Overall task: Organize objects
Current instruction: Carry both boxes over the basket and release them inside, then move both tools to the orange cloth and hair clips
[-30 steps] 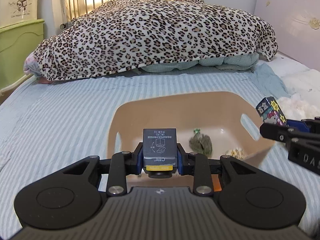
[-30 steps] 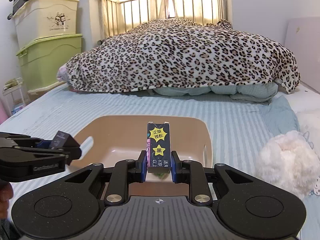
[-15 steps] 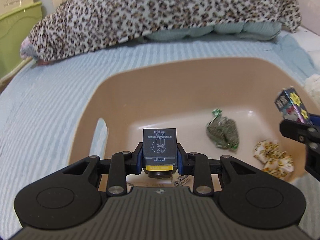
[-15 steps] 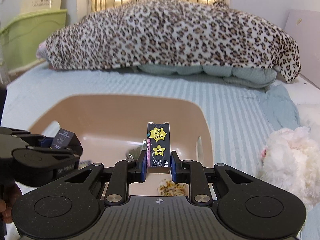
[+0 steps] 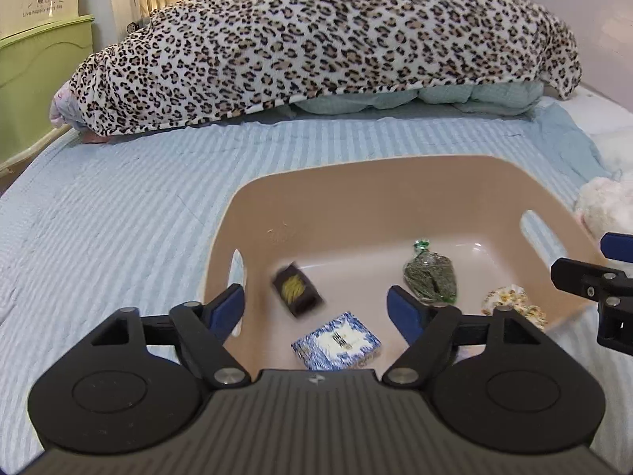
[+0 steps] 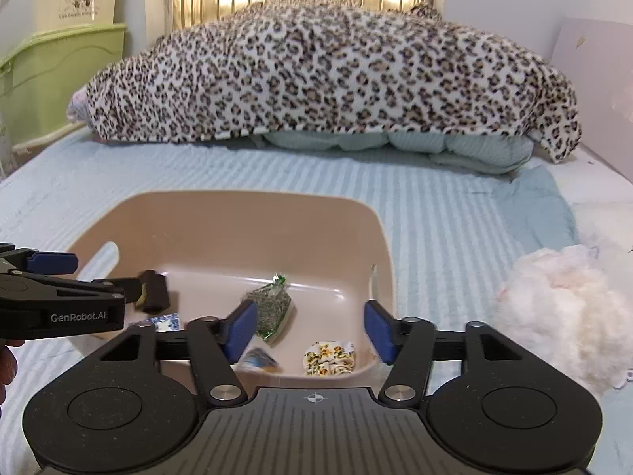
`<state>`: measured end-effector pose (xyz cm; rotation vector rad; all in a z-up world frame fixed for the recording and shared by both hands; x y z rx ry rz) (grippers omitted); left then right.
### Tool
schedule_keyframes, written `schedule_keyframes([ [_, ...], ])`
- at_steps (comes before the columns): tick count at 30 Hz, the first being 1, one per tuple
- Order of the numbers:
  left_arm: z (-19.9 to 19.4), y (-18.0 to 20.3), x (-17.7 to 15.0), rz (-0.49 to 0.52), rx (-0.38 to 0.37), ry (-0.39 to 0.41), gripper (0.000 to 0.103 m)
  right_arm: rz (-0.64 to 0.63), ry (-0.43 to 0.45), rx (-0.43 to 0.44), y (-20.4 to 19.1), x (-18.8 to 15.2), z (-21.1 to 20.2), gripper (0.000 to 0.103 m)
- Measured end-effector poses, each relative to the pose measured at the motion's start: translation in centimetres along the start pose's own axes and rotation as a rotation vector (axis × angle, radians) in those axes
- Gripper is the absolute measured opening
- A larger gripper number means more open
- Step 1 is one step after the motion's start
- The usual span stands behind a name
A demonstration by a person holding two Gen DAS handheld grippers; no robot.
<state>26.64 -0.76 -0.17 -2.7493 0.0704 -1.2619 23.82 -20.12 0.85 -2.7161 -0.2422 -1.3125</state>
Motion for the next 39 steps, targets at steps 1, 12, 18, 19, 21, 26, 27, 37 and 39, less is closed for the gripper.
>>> schedule_keyframes([
  [1, -0.6, -0.1, -0.1, -0.004, -0.005, 0.003, 0.086, -0.005, 0.002, 0.003, 0.0, -0.1, -0.7, 0.067],
  [12, -4.8, -0.3, -3.0, -0.006, 0.0, 0.009, 0.091, -0.049, -0.071, -0.001, 0.5, -3.6, -4.3, 0.077],
  [18, -3.4, 1.5, -5.7, 0.036, -0.024, -0.055, 0.091, -0.033, -0.153, -0.009, 1.1, -6.5, -2.5, 0.077],
  [19, -3.1, 1.8, -6.1, 0.04, -0.032, -0.068, 0.092, -0.028, -0.164, -0.008, 1.2, -6.9, -2.2, 0.077],
  [21, -2.4, 2.4, -6.8, 0.036, -0.054, -0.091, 0.092, -0.013, -0.186, -0.009, 1.5, -7.8, -1.4, 0.077],
  [26, -0.5, 3.9, -7.7, 0.025, -0.091, -0.121, 0.092, 0.016, -0.232, -0.008, 2.3, -9.5, 0.4, 0.077],
  [27, 0.0, 4.3, -7.9, 0.031, -0.095, -0.13, 0.091, 0.018, -0.239, -0.008, 2.4, -9.8, 0.6, 0.077],
  [37, 4.1, 6.8, -9.5, 0.011, -0.149, -0.231, 0.09, 0.029, -0.282, 0.009, 2.8, -10.5, 2.3, 0.077],
  [39, 4.3, 7.0, -9.5, 0.017, -0.148, -0.221, 0.087, 0.027, -0.288, 0.014, 2.7, -10.6, 2.5, 0.077],
])
Point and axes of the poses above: each gripper's, at about its wrist camera, not at the fingertips, and z roughly the way its jaws point, y to its right, x to its top, the point moved 3 cm from there along z, roughly the way its jaws point, and after that the axes turned 4 degrees about x, right-handed, at the moved point
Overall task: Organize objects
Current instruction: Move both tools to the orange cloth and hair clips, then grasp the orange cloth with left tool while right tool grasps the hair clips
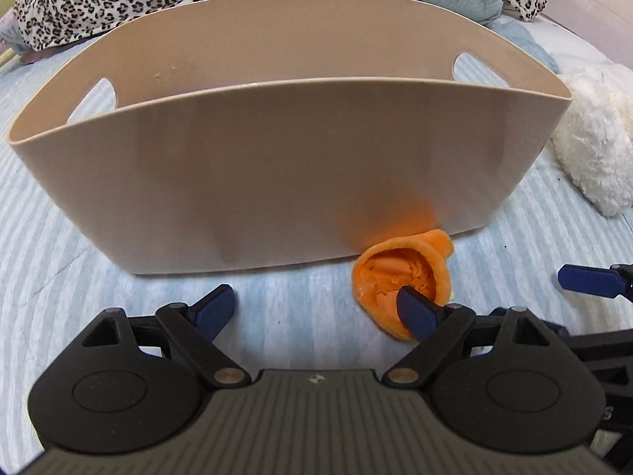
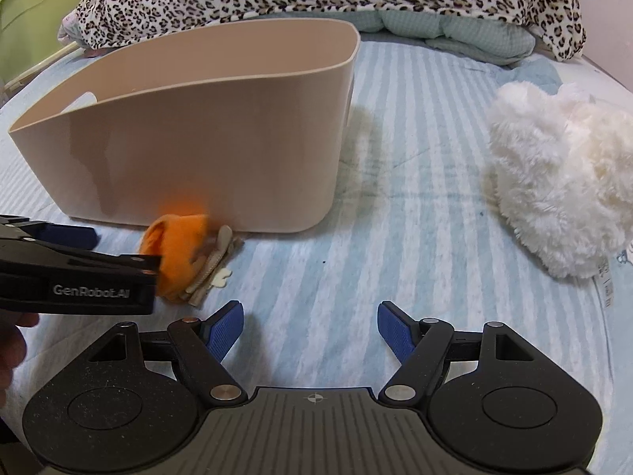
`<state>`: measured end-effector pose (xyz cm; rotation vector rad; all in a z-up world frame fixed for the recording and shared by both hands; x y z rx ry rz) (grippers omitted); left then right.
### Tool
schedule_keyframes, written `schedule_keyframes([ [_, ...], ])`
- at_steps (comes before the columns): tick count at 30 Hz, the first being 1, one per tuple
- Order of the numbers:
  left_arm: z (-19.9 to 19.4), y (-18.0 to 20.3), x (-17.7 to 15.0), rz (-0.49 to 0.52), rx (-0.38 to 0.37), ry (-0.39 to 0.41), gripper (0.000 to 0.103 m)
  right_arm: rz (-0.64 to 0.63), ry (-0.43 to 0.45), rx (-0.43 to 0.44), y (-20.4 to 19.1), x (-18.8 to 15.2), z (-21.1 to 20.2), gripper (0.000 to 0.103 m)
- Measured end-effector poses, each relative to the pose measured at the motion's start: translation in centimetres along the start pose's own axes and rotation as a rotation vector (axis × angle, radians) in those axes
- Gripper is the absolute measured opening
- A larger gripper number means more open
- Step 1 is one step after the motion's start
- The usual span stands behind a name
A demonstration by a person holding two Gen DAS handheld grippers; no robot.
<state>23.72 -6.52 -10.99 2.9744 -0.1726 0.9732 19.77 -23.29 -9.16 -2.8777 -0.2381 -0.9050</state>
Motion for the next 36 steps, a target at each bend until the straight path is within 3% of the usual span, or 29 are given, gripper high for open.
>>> schedule_keyframes([
  [3, 0.2, 0.2, 0.1, 0.024, -0.006, 0.014, 0.066, -0.005, -0.007, -0.001, -0.2, -0.1, 0.4, 0.077],
  [7, 0.0, 0.8, 0.1, 0.081, -0.025, 0.027, 0.029, 0.002, -0.011, 0.001, -0.4, -0.1, 0.6, 0.077],
  [10, -0.3, 0.6, -0.1, 0.056, -0.051, 0.028, 0.006, 0.014, -0.007, 0.016, -0.7, 0.1, 0.6, 0.077],
  [19, -1.3, -1.3, -0.1, -0.002, 0.037, 0.039, 0.005, 0.004, -0.002, 0.063, -3.1, 0.8, 1.0, 0.078],
  [26, -1.2, -4.1, -0.1, -0.071, 0.035, 0.027, 0.005, 0.051, 0.009, 0.117, -4.1, 1.9, 1.5, 0.078],
  [32, -1.0, -4.4, -0.2, -0.064, 0.031, 0.031, 0.005, 0.061, -0.017, 0.113, -4.6, 2.1, 2.9, 0.081],
  [36, -1.0, -4.6, -0.5, -0.072, 0.022, 0.031, 0.005, -0.001, -0.006, 0.086, -5.8, 2.1, 3.4, 0.083],
])
Point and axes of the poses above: each gripper's, at about its wrist camera, not at the fingertips, and z roughly the way its jaws point, y to its right, x to its top, the point moved 3 cm from there along z, roughly the way its jaws point, and after that the axes turned 4 degrees about x, right-handed, at the moved point
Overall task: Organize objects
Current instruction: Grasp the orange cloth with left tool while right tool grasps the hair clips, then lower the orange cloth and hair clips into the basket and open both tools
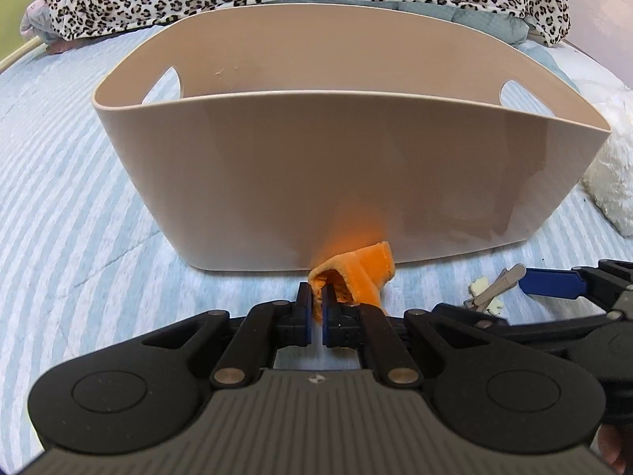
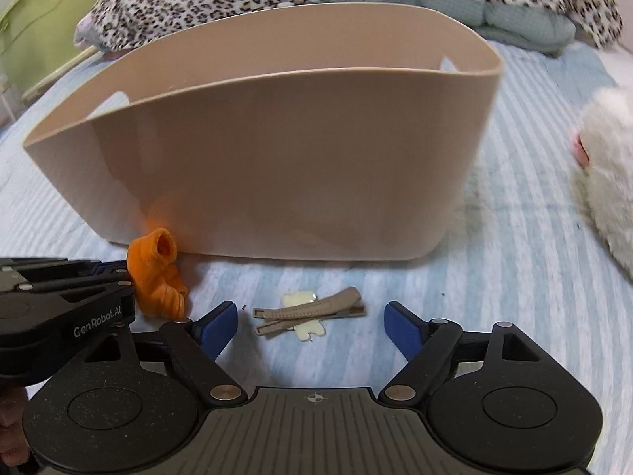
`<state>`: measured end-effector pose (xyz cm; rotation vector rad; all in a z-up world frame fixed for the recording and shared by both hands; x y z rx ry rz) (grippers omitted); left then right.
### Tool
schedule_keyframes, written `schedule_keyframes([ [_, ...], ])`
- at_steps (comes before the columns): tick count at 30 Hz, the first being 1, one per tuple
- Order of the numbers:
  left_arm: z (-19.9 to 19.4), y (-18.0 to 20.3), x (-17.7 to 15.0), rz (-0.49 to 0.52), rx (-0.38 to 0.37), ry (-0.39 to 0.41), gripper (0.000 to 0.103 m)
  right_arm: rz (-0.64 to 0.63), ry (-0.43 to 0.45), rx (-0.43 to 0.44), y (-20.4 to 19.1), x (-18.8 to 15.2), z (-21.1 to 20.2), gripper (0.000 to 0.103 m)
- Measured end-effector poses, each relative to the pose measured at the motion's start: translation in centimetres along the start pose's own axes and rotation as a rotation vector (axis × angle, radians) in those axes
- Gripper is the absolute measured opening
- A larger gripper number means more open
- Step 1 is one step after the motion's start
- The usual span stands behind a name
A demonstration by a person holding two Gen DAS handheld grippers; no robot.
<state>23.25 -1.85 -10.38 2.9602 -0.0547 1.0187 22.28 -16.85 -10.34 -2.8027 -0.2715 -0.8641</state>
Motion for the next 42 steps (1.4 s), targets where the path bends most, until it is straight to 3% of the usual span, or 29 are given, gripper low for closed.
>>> schedule_keyframes([
  [7, -0.2, 0.0, 0.0, -0.003, 0.002, 0.003, 0.005, -0.067, 0.029, -0.027, -0.5, -0.5, -0.4, 0.055],
  [17, -2.2, -0.2, -0.1, 0.02, 0.03, 0.025, 0.005, -0.06, 0.056, -0.006, -0.2, -0.6, -2.3, 0.055],
  [25, -7.3, -0.3, 0.1, 0.016, 0.021, 0.102, 0.004, -0.063, 0.129, 0.019, -0.6, -0.9, -7.0, 0.055],
  [33, -13.0, -1.4, 1.7, -0.017, 0.039, 0.229, 0.004, -0.063, 0.272, 0.047, -0.5, 0.6, -11.8, 0.055],
  [42, -16.5, -2.3, 5.8, -0.03, 0.054, 0.357, 0.004, -0.046, 0.42, 0.042, 0.1, 5.1, -15.9, 0.055],
])
Point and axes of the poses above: each gripper's, at about its wrist camera, not at the fingertips, and z roughly the way its jaws point, y to its right, x to its top, the point moved 3 cm from there along z, roughly the way its jaws point, and after that the axes turned 4 degrees about x, right-handed, at the moved point
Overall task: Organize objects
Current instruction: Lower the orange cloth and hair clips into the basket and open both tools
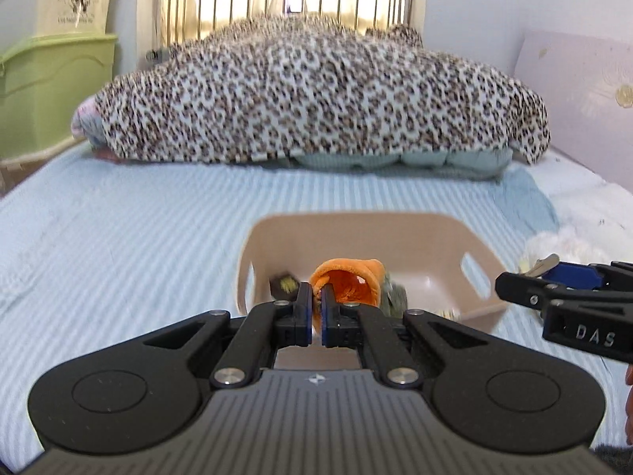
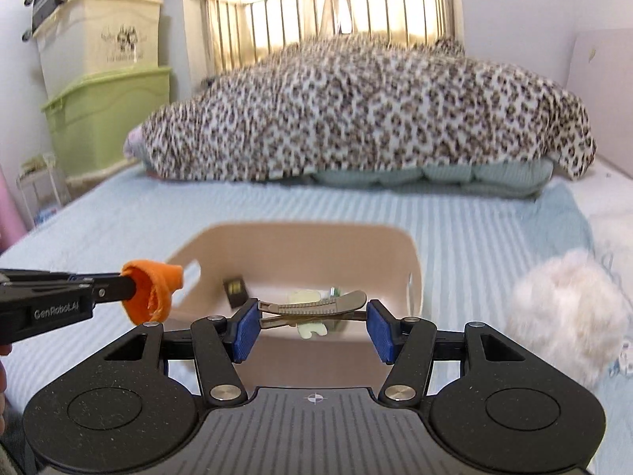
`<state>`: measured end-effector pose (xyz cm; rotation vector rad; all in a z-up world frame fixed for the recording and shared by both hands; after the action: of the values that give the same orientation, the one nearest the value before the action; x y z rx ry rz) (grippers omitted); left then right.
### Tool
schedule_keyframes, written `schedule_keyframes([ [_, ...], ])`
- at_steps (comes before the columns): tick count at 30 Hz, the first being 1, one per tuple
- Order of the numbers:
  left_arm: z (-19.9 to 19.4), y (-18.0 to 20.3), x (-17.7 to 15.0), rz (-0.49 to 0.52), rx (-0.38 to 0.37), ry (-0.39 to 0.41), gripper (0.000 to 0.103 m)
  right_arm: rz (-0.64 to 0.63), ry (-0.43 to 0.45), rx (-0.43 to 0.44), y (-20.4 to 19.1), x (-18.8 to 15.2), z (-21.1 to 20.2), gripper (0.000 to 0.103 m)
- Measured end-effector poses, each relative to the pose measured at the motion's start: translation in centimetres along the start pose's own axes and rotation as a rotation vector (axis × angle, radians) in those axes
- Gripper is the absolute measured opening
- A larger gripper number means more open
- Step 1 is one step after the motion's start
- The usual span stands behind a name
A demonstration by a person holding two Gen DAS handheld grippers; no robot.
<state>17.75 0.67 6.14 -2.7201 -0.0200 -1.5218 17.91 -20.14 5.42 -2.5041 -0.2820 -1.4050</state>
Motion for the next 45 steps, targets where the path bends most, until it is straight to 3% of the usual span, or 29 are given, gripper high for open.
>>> schedule_keyframes([
  [5, 1.7, 0.3, 2.2, 0.023, 0.046, 0.05, 0.004, 0.005, 0.03, -0.019, 0.4, 2.1, 1.6, 0.055],
  [9, 4.5, 1.2, 3.0, 0.057, 0.072, 0.037, 0.004, 0.003, 0.016, -0.033, 0.5, 2.6, 3.8, 0.055],
  [13, 8.4, 1.4, 2.8, 0.055, 0.081, -0.038, 0.004, -0.005, -0.022, -0.035, 0.4, 2.4, 6.2, 0.055],
  [20, 15.4, 0.9, 0.1, 0.044, 0.119, -0.235, 0.004, -0.027, -0.113, -0.058, 0.5, 1.0, 10.8, 0.055],
  [26, 17.0, 0.0, -1.8, 0.057, 0.089, -0.335, 0.005, -0.031, -0.192, -0.087, 1.0, -0.4, 13.3, 0.055],
  [30, 16.9, 0.2, -2.2, 0.069, 0.056, -0.358, 0.009, -0.015, -0.264, -0.077, 1.3, -1.3, 14.2, 0.055],
  [31, 16.8, 0.3, -2.2, 0.071, 0.042, -0.366, 0.015, -0.013, -0.276, -0.073, 1.3, -1.5, 14.3, 0.055],
  [32, 16.6, 0.5, -2.2, 0.075, 0.032, -0.371, 0.031, -0.013, -0.28, -0.074, 1.3, -1.7, 14.2, 0.062],
  [35, 15.8, 1.1, -1.7, 0.095, 0.024, -0.343, 0.064, -0.014, -0.278, -0.081, 1.3, -1.9, 13.7, 0.066],
  [37, 15.2, 1.4, -1.4, 0.103, 0.042, -0.321, 0.076, -0.016, -0.269, -0.09, 1.4, -1.7, 13.1, 0.071],
  [43, 13.4, 1.4, -0.4, 0.097, 0.032, -0.303, 0.076, 0.018, -0.221, -0.123, 1.7, -0.3, 10.6, 0.094],
  [45, 12.6, 1.1, -0.2, 0.089, 0.032, -0.297, 0.076, 0.031, -0.209, -0.126, 1.8, 0.0, 9.6, 0.096],
])
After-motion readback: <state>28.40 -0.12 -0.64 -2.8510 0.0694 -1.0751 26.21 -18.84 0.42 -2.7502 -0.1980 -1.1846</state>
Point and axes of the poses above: each gripper's, at about its wrist camera, not at the fingertips, and z roughly the way its jaws point, y to its right, x to its top, the point moved 3 cm from there along z, roughly the way its jaws point, and after that the axes turned 4 degrees about x, right-handed, at the moved point
